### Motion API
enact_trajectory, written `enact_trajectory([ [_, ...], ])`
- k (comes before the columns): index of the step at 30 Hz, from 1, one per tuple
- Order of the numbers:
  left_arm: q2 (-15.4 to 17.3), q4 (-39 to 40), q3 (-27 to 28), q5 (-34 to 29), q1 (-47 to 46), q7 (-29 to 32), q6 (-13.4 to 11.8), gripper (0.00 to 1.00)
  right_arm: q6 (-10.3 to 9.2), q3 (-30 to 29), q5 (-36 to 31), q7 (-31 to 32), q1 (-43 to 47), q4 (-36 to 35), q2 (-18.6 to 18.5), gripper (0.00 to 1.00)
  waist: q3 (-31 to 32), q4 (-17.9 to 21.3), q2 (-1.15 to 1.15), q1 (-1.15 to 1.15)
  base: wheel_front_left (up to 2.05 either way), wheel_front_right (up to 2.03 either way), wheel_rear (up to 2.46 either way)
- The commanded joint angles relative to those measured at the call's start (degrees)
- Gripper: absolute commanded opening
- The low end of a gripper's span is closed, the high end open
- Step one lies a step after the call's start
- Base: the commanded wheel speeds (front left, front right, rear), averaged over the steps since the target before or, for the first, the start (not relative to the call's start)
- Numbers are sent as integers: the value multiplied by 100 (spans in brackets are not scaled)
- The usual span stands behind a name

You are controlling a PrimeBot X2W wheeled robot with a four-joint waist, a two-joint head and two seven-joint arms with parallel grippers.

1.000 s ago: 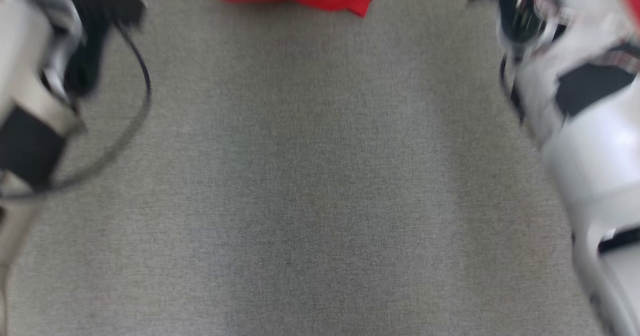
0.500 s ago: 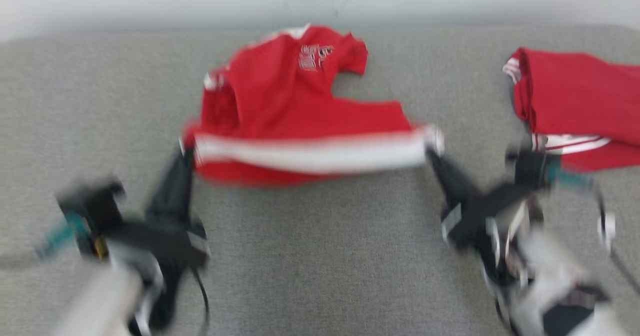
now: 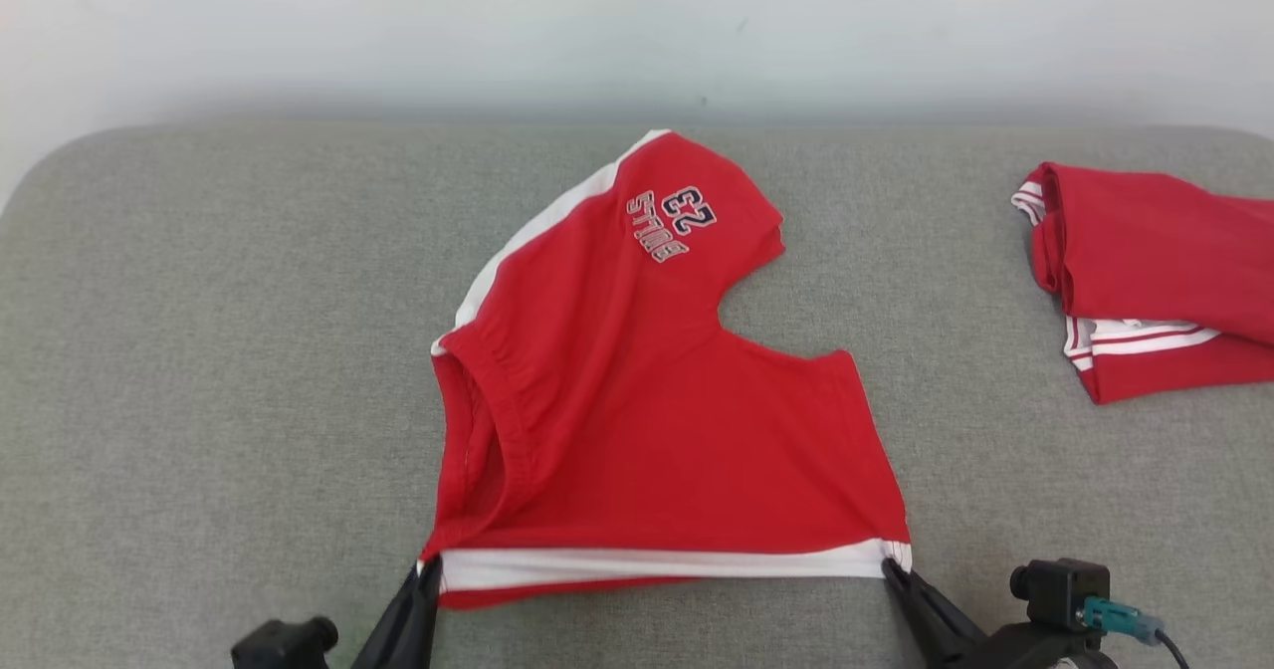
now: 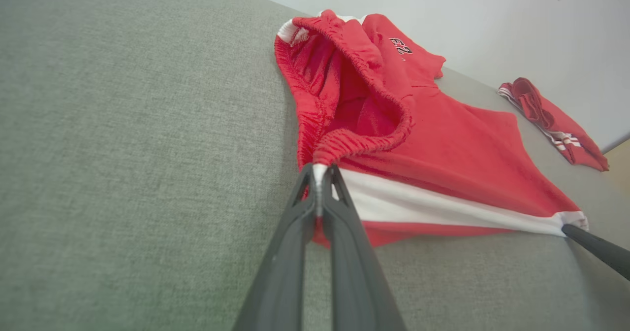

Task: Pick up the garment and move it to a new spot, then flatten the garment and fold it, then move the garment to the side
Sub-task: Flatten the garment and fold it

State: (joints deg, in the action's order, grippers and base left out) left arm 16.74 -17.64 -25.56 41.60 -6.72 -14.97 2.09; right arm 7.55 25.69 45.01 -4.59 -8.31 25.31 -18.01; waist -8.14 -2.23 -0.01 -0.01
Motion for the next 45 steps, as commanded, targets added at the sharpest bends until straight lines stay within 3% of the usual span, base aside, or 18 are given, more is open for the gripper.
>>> enact_trajectory([
  [1, -6, -85, 96, -186, 103, -23, 42, 0, -10, -46, -127, -3, 122, 41, 11, 0, 70, -29, 1, 1, 0, 0, 0],
  [9, -434, -495, 473, -790, 327, -23, 284, 0, -10, -399, -440, 85, 434, -32, 225, 0, 210, -60, 1, 1, 0, 0, 0],
  [18, -664, -634, 705, -1179, 437, -24, 438, 0, -10, -626, -666, 122, 629, -139, 373, 0, 445, -122, 1, 1, 0, 0, 0],
  [23, -700, -409, 813, -1283, 355, -24, 493, 0, -10, -772, -657, 202, 588, -370, 389, 0, 556, -102, 1, 1, 0, 0, 0],
  [29, -480, -198, 636, -1339, -243, 13, 541, 0, -10, -913, -649, 510, 98, -718, 240, 0, 537, -30, 1, 1, 0, 0, 0],
  [34, -44, 162, 265, -1097, -1523, 459, 535, 0, -10, -990, -576, 947, -1066, -851, 187, 0, 166, 113, 1, 1, 0, 0, 0],
  [38, 136, 293, 221, 106, -2866, 1162, 531, 0, -10, -1103, -447, 1313, -2409, -592, 273, 0, -375, 174, 1, 1, 0, 0, 0],
  [41, 273, 112, 320, 876, -3999, 1639, 532, 0, -10, -1315, -283, 1580, -3587, -134, 439, 0, -828, 206, 1, 1, 0, 0, 0],
  [45, 448, -316, 30, 1028, -5410, 1984, 533, 0, -10, -1386, -415, 1826, -5124, 647, 607, 0, -1413, 246, 1, 1, 0, 0, 0],
])
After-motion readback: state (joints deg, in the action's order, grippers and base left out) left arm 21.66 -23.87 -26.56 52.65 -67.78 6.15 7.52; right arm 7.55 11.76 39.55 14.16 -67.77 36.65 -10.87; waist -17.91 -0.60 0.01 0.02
